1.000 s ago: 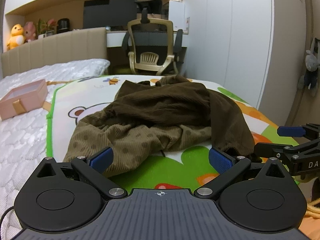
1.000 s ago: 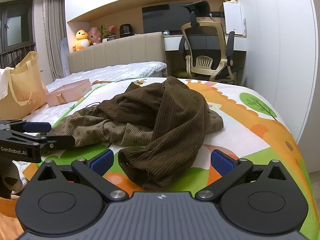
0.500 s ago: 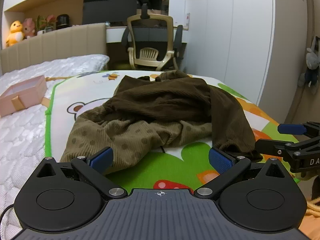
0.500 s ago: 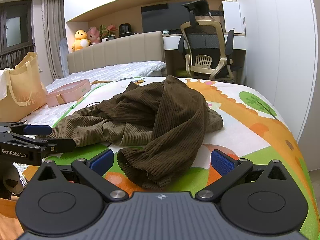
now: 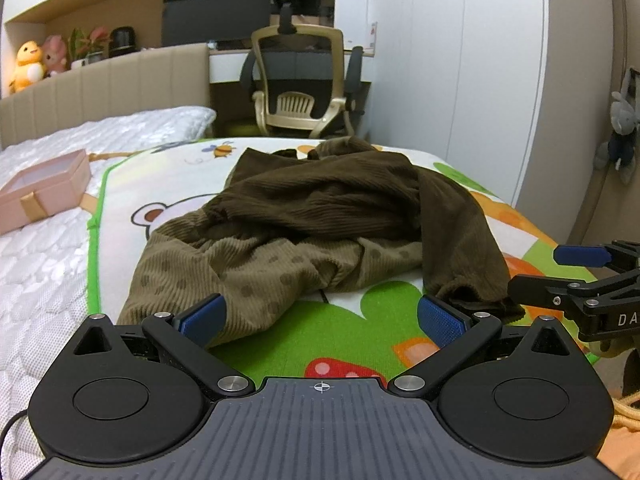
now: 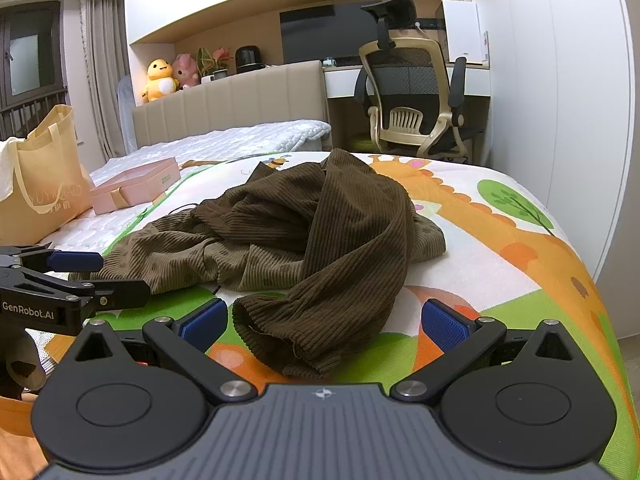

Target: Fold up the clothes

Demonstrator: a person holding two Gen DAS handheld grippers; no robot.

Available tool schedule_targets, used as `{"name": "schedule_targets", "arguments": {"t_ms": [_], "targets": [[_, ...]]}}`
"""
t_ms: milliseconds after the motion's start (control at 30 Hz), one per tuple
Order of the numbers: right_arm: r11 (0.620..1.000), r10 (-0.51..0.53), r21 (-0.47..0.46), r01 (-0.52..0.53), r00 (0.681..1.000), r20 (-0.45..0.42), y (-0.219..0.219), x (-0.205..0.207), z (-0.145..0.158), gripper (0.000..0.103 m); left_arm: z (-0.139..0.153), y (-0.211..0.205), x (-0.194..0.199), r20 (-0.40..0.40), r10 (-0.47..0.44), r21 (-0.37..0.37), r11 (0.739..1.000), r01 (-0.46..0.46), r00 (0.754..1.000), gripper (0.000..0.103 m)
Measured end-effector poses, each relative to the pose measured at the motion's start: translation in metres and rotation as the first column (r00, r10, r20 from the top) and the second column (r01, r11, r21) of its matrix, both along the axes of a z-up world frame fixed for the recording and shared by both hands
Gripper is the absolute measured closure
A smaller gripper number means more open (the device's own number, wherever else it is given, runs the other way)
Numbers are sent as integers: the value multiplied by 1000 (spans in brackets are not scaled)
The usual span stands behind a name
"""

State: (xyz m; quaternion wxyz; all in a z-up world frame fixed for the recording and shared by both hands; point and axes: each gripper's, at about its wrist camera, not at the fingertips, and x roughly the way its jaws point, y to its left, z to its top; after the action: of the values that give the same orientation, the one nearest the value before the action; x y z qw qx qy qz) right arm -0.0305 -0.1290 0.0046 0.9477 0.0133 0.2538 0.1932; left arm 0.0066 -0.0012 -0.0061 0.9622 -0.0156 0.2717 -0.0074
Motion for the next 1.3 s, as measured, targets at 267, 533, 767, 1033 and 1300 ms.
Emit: {"name": "schedule_targets", "arguments": {"t_ms": [267, 533, 767, 1033, 1300], "targets": [[1000, -2, 2, 2, 1000, -5, 0, 0, -1, 0, 0, 0, 0, -7, -4, 1, 1000, 4, 1000, 0], [1000, -4, 4, 4, 1000, -6, 0, 0, -1, 0, -1, -1, -1, -7, -2, 3, 1000, 2, 1000, 0], [1000, 1, 0, -1, 1000, -10, 1, 0, -2, 0, -1, 0, -1, -8, 1, 1, 1000, -1, 1000, 0], [1000, 1, -2, -1, 1000, -11, 2, 0, -2, 0, -2, 0, -1, -14, 4, -1, 1000, -4, 1000, 0], [1000, 10, -2, -10, 1000, -18, 2, 5, -2, 0, -3, 2, 1, -27, 2, -8, 1000, -2, 1000, 0]]}}
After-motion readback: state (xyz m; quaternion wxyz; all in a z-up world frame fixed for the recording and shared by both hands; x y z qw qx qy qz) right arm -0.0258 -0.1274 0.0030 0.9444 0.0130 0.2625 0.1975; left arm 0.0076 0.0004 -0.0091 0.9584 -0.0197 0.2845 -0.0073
